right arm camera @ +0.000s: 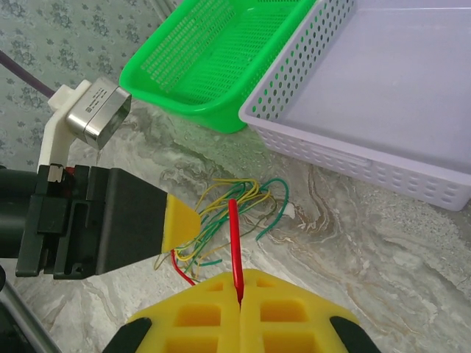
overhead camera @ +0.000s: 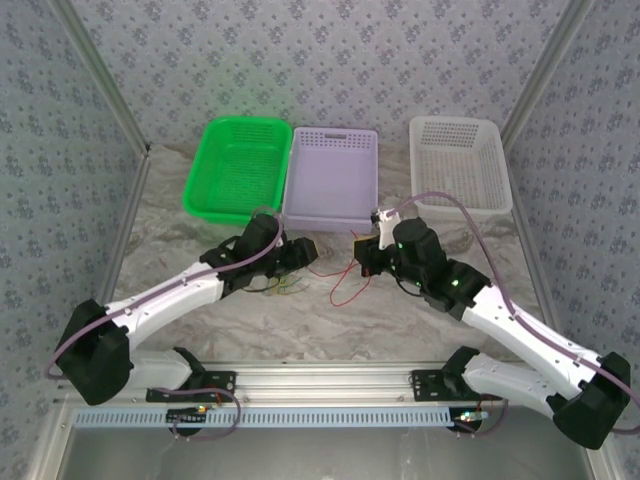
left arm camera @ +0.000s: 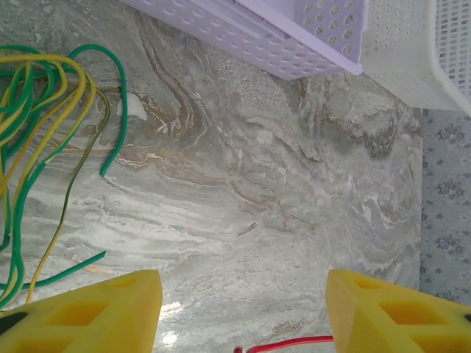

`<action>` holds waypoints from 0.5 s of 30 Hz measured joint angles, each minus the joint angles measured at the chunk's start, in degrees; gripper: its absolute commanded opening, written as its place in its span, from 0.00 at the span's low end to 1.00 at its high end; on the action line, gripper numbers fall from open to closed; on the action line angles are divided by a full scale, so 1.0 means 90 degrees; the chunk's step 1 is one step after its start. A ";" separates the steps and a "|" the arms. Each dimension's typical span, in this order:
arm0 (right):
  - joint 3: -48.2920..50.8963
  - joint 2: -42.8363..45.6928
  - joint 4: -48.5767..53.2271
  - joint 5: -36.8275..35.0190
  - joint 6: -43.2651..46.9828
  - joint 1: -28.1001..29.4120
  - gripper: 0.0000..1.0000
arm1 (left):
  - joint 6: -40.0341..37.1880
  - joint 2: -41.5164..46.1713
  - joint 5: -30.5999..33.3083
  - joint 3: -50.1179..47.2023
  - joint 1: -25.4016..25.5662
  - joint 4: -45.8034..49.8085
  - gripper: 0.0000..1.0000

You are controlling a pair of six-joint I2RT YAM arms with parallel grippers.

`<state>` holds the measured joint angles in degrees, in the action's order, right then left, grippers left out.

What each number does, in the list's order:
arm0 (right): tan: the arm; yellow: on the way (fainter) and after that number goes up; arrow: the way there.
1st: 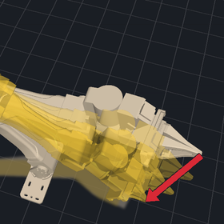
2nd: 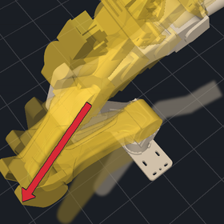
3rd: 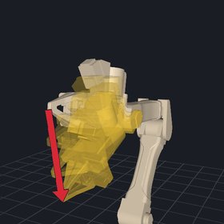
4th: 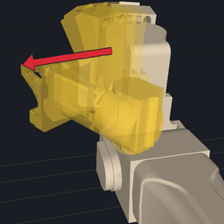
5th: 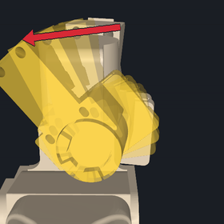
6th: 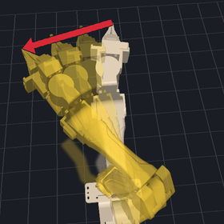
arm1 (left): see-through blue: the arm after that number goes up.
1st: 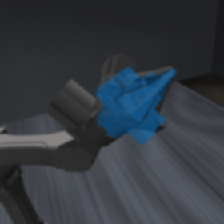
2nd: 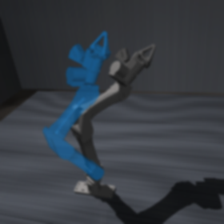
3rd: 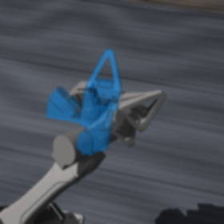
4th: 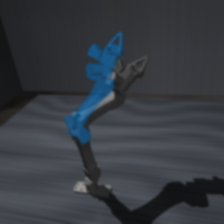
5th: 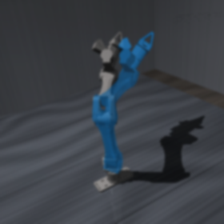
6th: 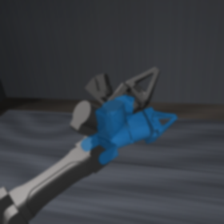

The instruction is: Untangle the cables

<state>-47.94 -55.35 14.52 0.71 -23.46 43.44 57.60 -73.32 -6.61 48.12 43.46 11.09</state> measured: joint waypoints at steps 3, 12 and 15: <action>0.0000 -0.0022 -0.0034 -0.0007 -0.0002 0.0029 0.00 | 0.0080 -0.0012 0.0124 0.0041 0.0119 0.0104 0.55; 0.0000 -0.0022 -0.0124 -0.0010 -0.0007 0.0070 0.00 | 0.0406 -0.0384 0.0231 0.0036 0.0223 -0.0080 0.38; 0.0000 -0.0022 -0.0126 -0.0032 -0.0032 0.0083 0.00 | 0.0478 -0.0415 0.0253 0.0034 0.0270 -0.0092 0.29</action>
<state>-47.94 -55.55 13.39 0.43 -23.75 44.18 61.91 -77.06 -4.34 48.42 45.89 10.26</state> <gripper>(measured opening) 0.060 0.354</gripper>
